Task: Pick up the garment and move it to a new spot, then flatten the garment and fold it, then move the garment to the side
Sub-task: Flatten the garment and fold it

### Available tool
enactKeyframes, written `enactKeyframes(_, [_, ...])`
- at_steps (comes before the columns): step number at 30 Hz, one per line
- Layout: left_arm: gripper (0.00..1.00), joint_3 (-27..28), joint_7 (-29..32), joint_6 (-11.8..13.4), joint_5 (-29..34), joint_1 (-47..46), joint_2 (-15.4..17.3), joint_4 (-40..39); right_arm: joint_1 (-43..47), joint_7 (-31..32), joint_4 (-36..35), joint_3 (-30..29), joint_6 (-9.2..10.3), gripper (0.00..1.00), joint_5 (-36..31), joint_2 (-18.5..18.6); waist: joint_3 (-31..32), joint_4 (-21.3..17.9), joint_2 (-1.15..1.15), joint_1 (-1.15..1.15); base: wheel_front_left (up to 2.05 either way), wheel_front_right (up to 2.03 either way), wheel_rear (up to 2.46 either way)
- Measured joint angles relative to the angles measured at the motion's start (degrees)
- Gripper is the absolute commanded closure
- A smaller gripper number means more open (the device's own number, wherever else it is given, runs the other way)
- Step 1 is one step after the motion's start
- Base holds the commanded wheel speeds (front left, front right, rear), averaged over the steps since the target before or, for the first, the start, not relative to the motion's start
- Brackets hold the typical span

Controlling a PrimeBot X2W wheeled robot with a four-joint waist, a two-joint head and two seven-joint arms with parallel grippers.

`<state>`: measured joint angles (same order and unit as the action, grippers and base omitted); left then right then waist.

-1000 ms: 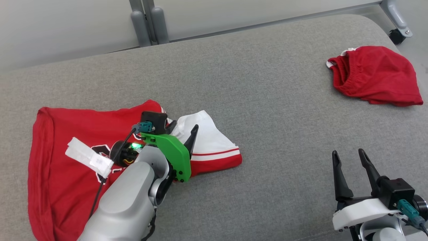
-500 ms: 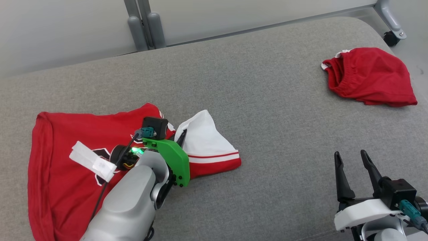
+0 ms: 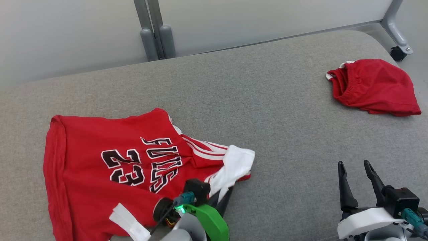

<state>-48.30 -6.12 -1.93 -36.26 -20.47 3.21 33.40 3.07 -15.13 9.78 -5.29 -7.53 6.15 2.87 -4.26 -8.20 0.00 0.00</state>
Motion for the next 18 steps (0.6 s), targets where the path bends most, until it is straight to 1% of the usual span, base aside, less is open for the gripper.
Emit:
enactKeyframes(1, [0.05, -0.62, -0.01, 0.0, 0.0, 1.13, -0.02, -0.58, 0.0, 0.0, 0.07, 0.12, 0.0, 0.0, 0.05, 0.0, 0.04, 0.09, 0.0, 0.0, 0.0, 0.0, 0.0])
enactKeyframes(2, [0.0, -0.99, 0.48, -0.03, -0.35, 1.9, -0.03, -0.96, 0.01, 0.0, 0.18, 0.21, 0.0, 0.0, 0.15, 0.01, 0.08, 0.14, 0.0, 0.0, 0.0, 0.0, 0.0])
enactKeyframes(3, [0.0, -1.62, 1.44, -0.37, -1.11, 2.88, -0.02, -1.48, 0.01, 0.0, 0.31, 0.35, 0.0, 0.0, 0.15, 0.0, 0.16, 0.14, 0.0, 0.0, 0.0, 0.0, 0.0])
enactKeyframes(6, [0.0, -2.76, 5.3, -2.47, -4.65, 5.55, -0.05, -4.19, 0.02, 0.0, 0.52, 0.45, 0.0, 0.0, 0.15, 0.0, 0.46, 0.04, 0.0, 0.0, 0.0, 0.0, 0.0])
enactKeyframes(8, [0.0, -3.23, 7.67, -3.65, -7.12, 6.08, 0.18, -7.92, 0.02, 0.0, 0.63, 0.24, 0.0, 0.0, 0.15, 0.0, 0.61, 0.01, 0.0, 0.0, 0.0, 0.0, 0.0])
enactKeyframes(10, [0.0, -3.07, 9.26, -4.13, -8.14, 5.9, 1.43, -11.93, 0.08, 0.0, 0.76, 0.08, 0.0, 0.0, 0.15, 0.01, 0.75, -0.01, 0.0, 0.0, 0.0, 0.0, 0.0])
enactKeyframes(12, [0.0, -1.81, 9.95, -4.1, -9.66, 5.61, 2.67, -15.83, 0.09, 0.0, 0.88, 0.12, 0.0, 0.0, 0.16, 0.0, 0.76, -0.11, 0.0, 0.0, 0.0, 0.0, 0.0])
enactKeyframes(13, [0.0, -0.76, 10.33, -3.46, -9.89, 4.95, 3.35, -17.55, 0.09, 0.0, 0.94, 0.16, 0.0, 0.0, 0.27, 0.01, 0.71, -0.19, 0.0, 0.0, 0.0, 0.0, 0.0])
enactKeyframes(14, [0.0, 1.53, 10.87, -0.73, -9.36, 2.65, 4.83, -19.46, 0.03, 0.0, 0.97, 0.43, 0.0, 0.0, 0.46, 0.0, 0.53, -0.43, 0.0, 0.0, 0.0, 0.0, 0.0])
enactKeyframes(17, [0.0, 3.66, 12.34, 3.23, -6.43, -1.56, 7.95, -17.94, -0.23, 0.0, 0.91, 0.89, 0.0, 0.0, 0.85, 0.0, 0.0, -0.84, 0.0, 0.0, 0.0, 0.0, 0.0])
enactKeyframes(18, [0.0, 3.75, 13.03, 3.9, -5.61, -2.62, 8.86, -16.83, -0.36, 0.0, 0.9, 0.98, 0.0, 0.0, 0.88, 0.01, -0.2, -0.97, 0.0, 0.0, 0.0, 0.0, 0.0])
